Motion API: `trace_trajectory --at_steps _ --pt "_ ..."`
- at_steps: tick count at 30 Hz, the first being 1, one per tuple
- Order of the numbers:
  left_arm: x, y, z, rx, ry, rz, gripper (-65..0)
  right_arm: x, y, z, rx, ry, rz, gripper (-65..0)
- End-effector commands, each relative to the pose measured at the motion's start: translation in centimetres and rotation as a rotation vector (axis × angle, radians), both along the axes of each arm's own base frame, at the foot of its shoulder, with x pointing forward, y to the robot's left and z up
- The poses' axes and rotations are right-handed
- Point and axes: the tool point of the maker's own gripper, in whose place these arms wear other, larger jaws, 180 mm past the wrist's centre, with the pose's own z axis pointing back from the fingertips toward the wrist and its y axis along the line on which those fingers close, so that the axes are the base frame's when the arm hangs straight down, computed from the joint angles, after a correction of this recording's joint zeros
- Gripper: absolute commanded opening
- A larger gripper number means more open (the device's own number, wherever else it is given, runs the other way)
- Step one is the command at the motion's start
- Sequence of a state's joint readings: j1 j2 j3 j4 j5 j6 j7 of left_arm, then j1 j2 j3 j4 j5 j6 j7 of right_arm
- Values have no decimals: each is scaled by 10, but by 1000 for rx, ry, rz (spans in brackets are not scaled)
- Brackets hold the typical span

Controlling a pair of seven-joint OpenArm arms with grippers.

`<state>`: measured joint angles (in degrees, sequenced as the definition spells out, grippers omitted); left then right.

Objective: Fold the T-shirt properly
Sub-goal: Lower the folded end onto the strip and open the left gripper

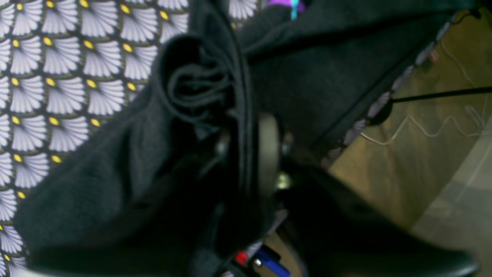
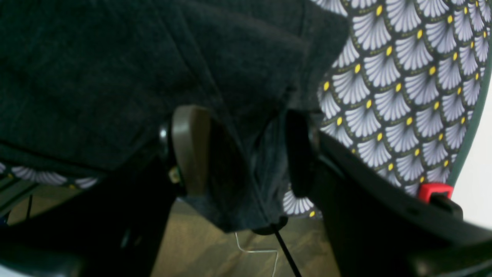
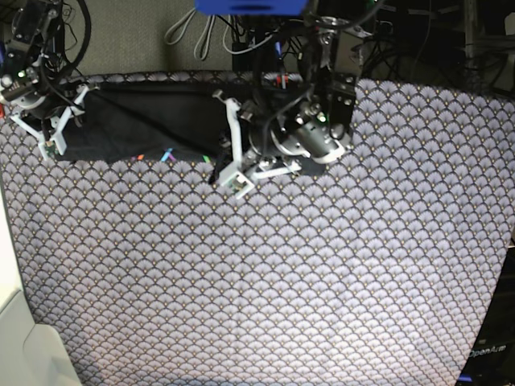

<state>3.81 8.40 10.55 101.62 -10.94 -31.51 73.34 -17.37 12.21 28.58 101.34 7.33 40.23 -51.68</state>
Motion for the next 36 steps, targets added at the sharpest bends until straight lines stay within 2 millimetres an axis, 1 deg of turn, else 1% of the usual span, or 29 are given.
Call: trace_trajectory --at_steps 1,2,3,8,10,12,14,15,17,20,21,22,24,28,29,32,34,36 --pt "8 -8 17 -49 -45 1 -435 6 -5 9 -14 -31 2 -325" --pt "7 -8 16 -50 -45 -4 -409 5 -5 9 -15 -31 1 -325" --pt "7 -8 17 -51 -45 -5 -403 5 -5 9 -15 -31 1 -325" --pt "4 -18 25 -131 -30 -19 -403 5 -6 9 -15 -31 -1 -325" --pt "7 -13 26 -151 -23 7 -403 5 -6 9 -15 -31 -1 -325" --pt "15 -1 26 -165 -20 55 -404 6 -6 9 -16 -33 -2 -325" --pt "25 19 24 -164 -16 132 -418 7 -6 10 -16 -36 -1 -325" --pt "31 32 22 -158 -17 178 -442 7 -7 11 -17 -38 -3 -325" --pt "45 58 22 -145 -28 256 -509 8 -10 13 -22 -44 -12 -325" --pt "48 109 1 -60 2 338 -635 6 -23 19 -41 -55 -43 -325" --pt "46 124 -6 -34 21 355 -650 7 -28 23 -53 -64 -48 -324" --pt "44 136 -11 -10 33 367 -645 7 -30 27 -59 -73 -55 -323" --pt "40 151 -20 33 66 382 -644 7 -37 35 -76 -97 -74 -321" --pt "34 155 -34 50 112 382 -646 12 -50 50 -95 -135 -119 -319" --pt "33 155 -38 58 122 384 -646 10 -53 48 -98 -117 -134 -319" --pt "28 158 -49 109 149 385 -646 9 -59 48 -111 -65 -169 -288" --pt "27 155 -52 117 155 386 -646 8 -60 47 -114 -46 -176 -279" --pt "27 155 -53 131 154 389 -646 8 -59 46 -113 -41 -176 -279"
